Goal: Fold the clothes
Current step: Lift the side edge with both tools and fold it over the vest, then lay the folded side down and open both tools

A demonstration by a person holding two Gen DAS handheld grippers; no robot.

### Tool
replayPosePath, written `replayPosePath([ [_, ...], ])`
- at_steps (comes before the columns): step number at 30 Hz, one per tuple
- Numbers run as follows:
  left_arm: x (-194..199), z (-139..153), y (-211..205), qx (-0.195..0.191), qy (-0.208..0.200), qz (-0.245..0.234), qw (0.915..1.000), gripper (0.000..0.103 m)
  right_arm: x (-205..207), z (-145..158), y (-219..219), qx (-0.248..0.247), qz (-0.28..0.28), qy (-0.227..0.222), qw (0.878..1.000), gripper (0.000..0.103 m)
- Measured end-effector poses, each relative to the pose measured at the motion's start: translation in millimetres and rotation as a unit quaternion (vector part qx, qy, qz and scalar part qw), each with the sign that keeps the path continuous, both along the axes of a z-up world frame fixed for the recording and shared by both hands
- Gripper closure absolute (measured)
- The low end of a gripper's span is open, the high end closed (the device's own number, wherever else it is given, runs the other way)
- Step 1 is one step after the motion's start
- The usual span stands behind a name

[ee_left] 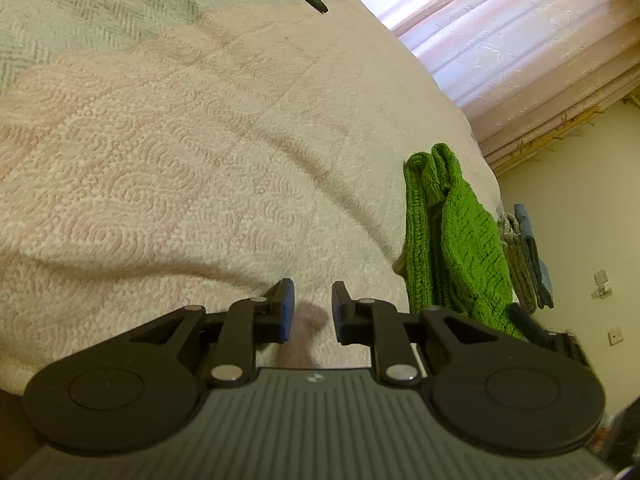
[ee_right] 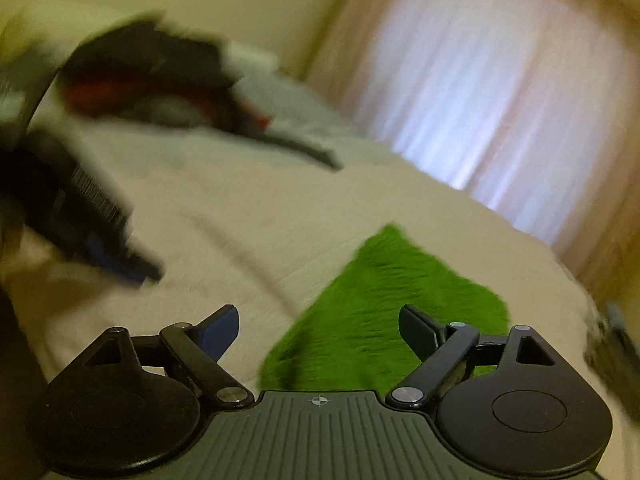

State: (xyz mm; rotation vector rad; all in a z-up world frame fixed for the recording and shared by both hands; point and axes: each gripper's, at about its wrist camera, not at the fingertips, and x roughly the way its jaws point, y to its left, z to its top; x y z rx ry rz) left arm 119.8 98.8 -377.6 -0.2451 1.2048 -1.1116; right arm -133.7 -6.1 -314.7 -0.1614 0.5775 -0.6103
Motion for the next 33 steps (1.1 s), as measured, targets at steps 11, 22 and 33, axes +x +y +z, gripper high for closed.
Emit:
replayPosePath([
  [11, -14, 18, 10, -0.011, -0.007, -0.011, 0.9999, 0.086, -175, -24, -102, 0.509, -0.275, -0.359, 0.733, 0.017],
  [22, -34, 33, 11, -0.011, -0.02, -0.015, 0.9996, 0.084, -143, -50, -130, 0.541, -0.268, -0.36, 0.711, 0.076],
  [33, -56, 50, -18, -0.01, -0.034, -0.045, 0.9984, 0.084, -203, 47, -251, 0.373, -0.171, -0.179, 0.894, 0.081],
])
